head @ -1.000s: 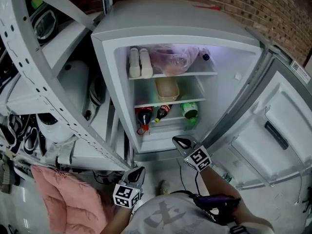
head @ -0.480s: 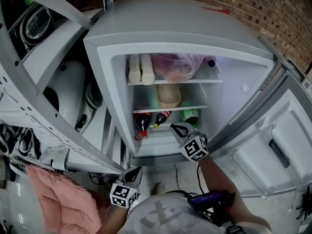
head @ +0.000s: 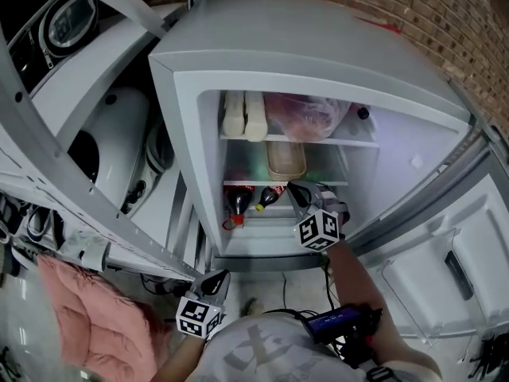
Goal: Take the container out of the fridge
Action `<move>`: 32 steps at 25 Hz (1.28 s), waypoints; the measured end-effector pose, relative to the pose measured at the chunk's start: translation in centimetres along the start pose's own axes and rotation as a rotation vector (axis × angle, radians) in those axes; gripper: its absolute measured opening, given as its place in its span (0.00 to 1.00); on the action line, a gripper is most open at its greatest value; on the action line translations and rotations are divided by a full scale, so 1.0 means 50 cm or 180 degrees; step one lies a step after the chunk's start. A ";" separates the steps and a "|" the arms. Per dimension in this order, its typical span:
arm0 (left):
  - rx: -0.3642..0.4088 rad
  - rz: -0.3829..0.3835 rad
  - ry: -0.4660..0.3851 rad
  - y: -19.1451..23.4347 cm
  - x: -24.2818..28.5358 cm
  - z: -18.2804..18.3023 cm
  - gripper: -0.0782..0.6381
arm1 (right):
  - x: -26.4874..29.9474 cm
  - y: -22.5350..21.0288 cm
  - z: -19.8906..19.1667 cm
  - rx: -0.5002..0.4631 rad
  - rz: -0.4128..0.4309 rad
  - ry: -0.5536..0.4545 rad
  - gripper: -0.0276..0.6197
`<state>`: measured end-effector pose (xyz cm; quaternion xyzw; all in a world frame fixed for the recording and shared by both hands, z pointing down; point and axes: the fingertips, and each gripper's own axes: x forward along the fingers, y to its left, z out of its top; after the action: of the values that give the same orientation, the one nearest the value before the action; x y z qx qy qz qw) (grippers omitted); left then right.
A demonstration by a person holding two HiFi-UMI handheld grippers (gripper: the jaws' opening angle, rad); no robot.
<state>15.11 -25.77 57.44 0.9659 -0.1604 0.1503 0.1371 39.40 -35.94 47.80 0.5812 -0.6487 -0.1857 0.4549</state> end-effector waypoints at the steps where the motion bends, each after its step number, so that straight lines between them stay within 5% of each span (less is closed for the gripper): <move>1: -0.0008 0.0017 -0.0005 0.003 0.000 0.000 0.11 | 0.004 -0.005 0.003 -0.0076 -0.0010 0.0021 0.10; 6: -0.0040 0.0093 -0.0042 0.014 0.006 0.005 0.11 | 0.037 -0.008 -0.005 -0.0455 0.0052 0.0210 0.15; 15: -0.0126 0.0245 -0.0075 0.031 0.010 0.001 0.11 | 0.067 -0.016 -0.045 -0.0627 0.0201 0.0460 0.18; 32: -0.0121 0.0320 -0.0119 0.012 -0.025 -0.005 0.11 | 0.023 0.014 -0.005 -0.0880 0.0184 0.0300 0.12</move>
<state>13.70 -25.88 57.38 0.9564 -0.2142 0.1359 0.1447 39.30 -36.73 48.88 0.5021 -0.6114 -0.2326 0.5657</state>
